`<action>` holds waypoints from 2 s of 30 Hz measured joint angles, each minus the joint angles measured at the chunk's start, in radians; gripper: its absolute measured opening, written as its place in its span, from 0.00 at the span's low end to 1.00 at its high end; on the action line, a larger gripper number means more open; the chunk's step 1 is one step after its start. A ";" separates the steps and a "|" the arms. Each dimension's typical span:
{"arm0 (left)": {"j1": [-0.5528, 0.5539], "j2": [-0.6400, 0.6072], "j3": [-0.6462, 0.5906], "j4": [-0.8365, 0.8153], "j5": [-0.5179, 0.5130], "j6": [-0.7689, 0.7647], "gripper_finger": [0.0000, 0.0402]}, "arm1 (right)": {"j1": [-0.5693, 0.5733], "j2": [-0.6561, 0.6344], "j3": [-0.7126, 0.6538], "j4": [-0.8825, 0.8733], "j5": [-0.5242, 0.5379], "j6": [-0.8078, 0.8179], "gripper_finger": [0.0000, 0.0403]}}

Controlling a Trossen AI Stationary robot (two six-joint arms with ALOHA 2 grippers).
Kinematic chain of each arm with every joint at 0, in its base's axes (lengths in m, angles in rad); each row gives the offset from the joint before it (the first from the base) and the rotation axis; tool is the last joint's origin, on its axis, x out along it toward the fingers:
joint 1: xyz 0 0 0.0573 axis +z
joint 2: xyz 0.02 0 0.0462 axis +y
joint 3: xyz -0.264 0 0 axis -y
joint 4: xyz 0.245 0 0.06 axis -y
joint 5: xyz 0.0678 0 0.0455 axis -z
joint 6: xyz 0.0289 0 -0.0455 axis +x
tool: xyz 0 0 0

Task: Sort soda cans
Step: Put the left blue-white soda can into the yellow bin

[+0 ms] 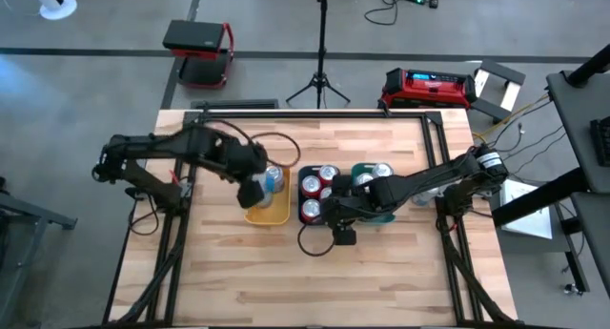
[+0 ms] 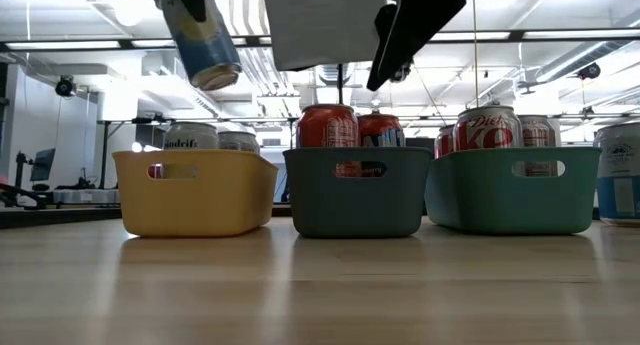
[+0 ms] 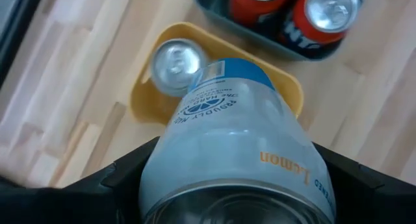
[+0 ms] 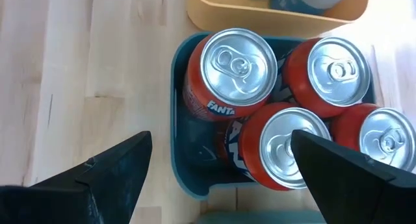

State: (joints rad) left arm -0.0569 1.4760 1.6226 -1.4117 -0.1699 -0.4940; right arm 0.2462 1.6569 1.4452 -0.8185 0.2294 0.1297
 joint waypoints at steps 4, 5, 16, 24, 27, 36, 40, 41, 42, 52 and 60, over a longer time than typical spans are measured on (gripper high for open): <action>-0.032 0.059 0.000 0.034 -0.001 0.011 0.73 | 0.000 -0.002 0.000 0.000 0.004 0.000 0.90; -0.035 0.077 0.000 0.033 -0.001 0.027 0.73 | 0.001 -0.002 0.000 0.001 0.004 0.000 0.90; -0.037 0.217 -0.001 0.034 -0.014 0.107 0.74 | 0.090 -0.050 0.005 0.001 0.006 -0.003 0.90; -0.036 0.259 -0.001 0.040 -0.004 0.121 0.74 | 0.116 -0.073 0.005 0.017 0.007 0.000 0.90; -0.036 0.275 -0.001 0.044 -0.004 0.133 0.74 | 0.116 -0.072 0.005 0.022 0.007 0.000 0.90; -0.034 0.372 -0.002 0.066 -0.005 0.167 0.74 | 0.116 -0.071 0.005 0.024 0.008 0.000 0.90; -0.031 0.410 -0.002 0.072 -0.012 0.172 0.74 | 0.116 -0.071 0.005 0.024 0.008 0.000 0.90; -0.030 0.415 -0.001 0.072 -0.012 0.174 0.74 | 0.116 -0.071 0.005 0.025 0.008 0.000 0.90; -0.028 0.421 -0.001 0.073 -0.013 0.178 0.74 | 0.116 -0.071 0.005 0.024 0.008 -0.001 0.90; -0.003 0.455 -0.002 0.102 -0.009 0.198 0.74 | 0.118 -0.070 0.005 0.024 -0.008 -0.018 0.90; 0.011 0.455 -0.002 0.122 -0.007 0.198 0.79 | 0.129 -0.069 0.001 0.024 -0.075 -0.018 0.90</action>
State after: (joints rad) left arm -0.0456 1.9312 1.6207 -1.2900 -0.1768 -0.2962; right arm 0.3756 1.5875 1.4460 -0.7948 0.1545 0.1116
